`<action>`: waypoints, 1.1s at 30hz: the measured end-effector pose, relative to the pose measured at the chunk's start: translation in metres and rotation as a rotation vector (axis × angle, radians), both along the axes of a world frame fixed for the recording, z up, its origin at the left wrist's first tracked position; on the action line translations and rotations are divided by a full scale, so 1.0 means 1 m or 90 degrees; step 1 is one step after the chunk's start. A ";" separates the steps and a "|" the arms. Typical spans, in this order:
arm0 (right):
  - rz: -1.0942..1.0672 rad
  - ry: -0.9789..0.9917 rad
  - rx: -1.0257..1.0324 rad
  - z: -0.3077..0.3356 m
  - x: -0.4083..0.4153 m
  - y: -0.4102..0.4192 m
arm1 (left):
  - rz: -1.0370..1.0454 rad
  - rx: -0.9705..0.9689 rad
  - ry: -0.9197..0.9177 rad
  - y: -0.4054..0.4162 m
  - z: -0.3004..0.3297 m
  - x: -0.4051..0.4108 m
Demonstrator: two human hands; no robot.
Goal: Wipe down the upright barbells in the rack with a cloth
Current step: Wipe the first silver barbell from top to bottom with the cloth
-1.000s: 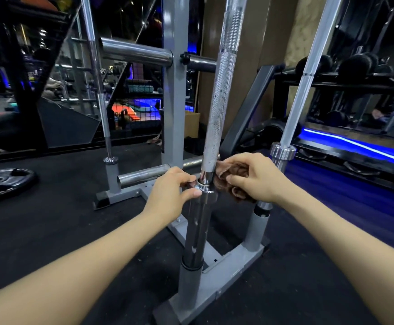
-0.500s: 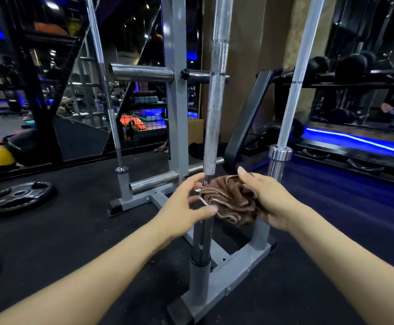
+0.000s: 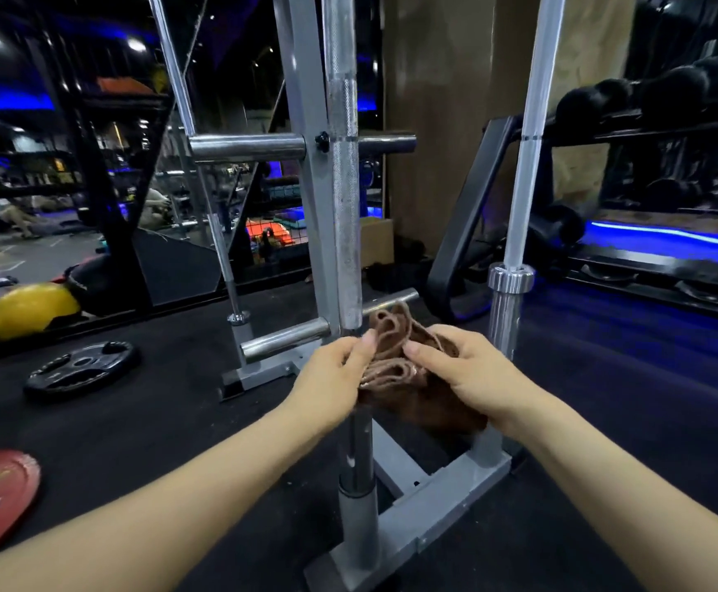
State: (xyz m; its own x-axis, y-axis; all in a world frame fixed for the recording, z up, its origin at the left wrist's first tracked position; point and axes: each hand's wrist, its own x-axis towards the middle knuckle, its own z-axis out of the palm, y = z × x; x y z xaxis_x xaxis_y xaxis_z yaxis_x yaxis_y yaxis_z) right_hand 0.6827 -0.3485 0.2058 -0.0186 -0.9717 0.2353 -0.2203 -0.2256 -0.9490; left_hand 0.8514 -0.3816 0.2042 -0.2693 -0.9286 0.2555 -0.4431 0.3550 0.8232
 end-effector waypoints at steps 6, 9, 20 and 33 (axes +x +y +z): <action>-0.083 -0.084 0.004 0.003 0.012 -0.013 | 0.061 -0.086 -0.063 -0.007 0.013 0.006; -0.193 -0.093 0.007 0.011 0.014 -0.026 | 0.136 -0.134 -0.041 -0.018 0.017 0.019; -0.375 -0.008 -0.145 0.005 0.086 -0.045 | -0.141 -0.045 0.047 -0.071 -0.001 0.041; -0.397 0.067 -0.306 -0.010 0.113 -0.043 | -0.287 0.054 0.221 -0.087 -0.020 0.050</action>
